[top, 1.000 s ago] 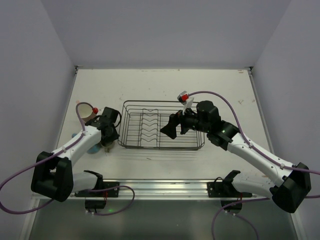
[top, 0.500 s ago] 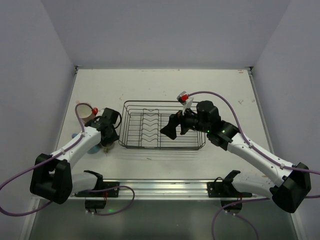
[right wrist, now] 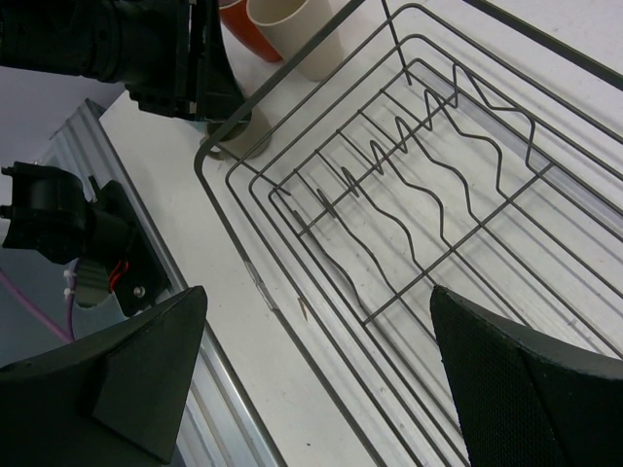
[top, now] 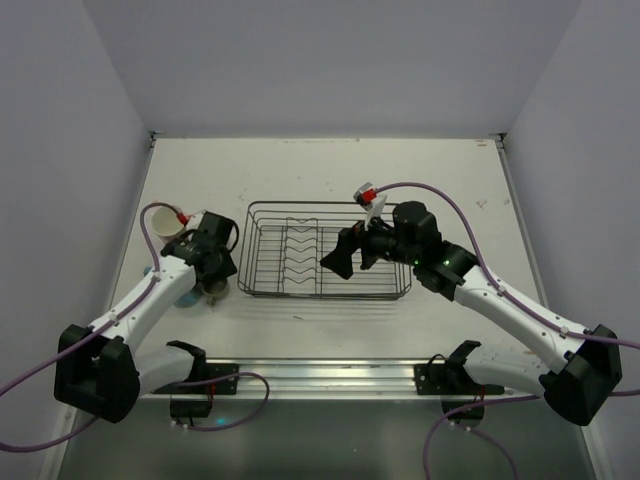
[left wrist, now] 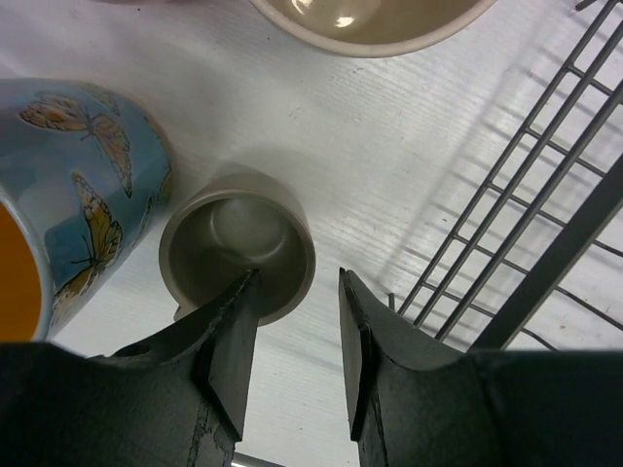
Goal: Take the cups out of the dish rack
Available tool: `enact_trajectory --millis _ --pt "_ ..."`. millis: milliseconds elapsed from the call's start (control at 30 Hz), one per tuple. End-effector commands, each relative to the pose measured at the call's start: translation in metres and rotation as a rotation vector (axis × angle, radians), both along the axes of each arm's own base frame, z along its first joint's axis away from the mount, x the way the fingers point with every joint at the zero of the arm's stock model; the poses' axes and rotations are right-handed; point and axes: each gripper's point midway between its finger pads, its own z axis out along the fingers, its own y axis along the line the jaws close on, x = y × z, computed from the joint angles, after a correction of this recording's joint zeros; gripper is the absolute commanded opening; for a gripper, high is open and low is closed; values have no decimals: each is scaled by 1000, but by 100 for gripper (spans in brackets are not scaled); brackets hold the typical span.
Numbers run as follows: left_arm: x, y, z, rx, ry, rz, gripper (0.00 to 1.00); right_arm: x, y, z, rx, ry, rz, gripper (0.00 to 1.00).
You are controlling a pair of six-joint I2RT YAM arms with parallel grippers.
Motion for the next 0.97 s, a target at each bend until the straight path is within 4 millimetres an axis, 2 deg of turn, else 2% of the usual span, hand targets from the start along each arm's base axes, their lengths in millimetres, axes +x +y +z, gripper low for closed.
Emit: enact_trajectory --millis 0,200,367,500,567,600,633,667,733,767,933 --pt "12 3 25 11 -76 32 41 4 4 6 24 -18 3 99" --pt "16 5 53 10 -142 41 42 7 1 6 10 -18 -20 99" --pt "19 2 86 -21 -222 16 43 15 -12 -5 -60 17 -111 99" --pt "25 -12 125 -111 -349 -43 54 21 -24 -18 -126 40 -183 99" --pt "29 -25 148 -181 -436 -93 64 19 -30 -21 -137 45 -200 99" --pt "30 -29 153 -196 -458 -119 80 16 -30 -21 -131 47 -193 99" --pt "31 -32 158 -214 -483 -138 90 13 -32 -25 -132 51 -188 99" --pt "34 -41 168 -255 -529 -172 100 10 -34 -19 -113 36 -188 99" --pt "35 -48 171 -280 -556 -217 100 6 -41 -24 -109 41 -211 99" --pt "37 -55 177 -307 -583 -239 100 3 -44 -19 -94 29 -216 99" --pt "40 -80 172 -400 -614 -351 100 -7 -55 -26 -69 49 -250 99"
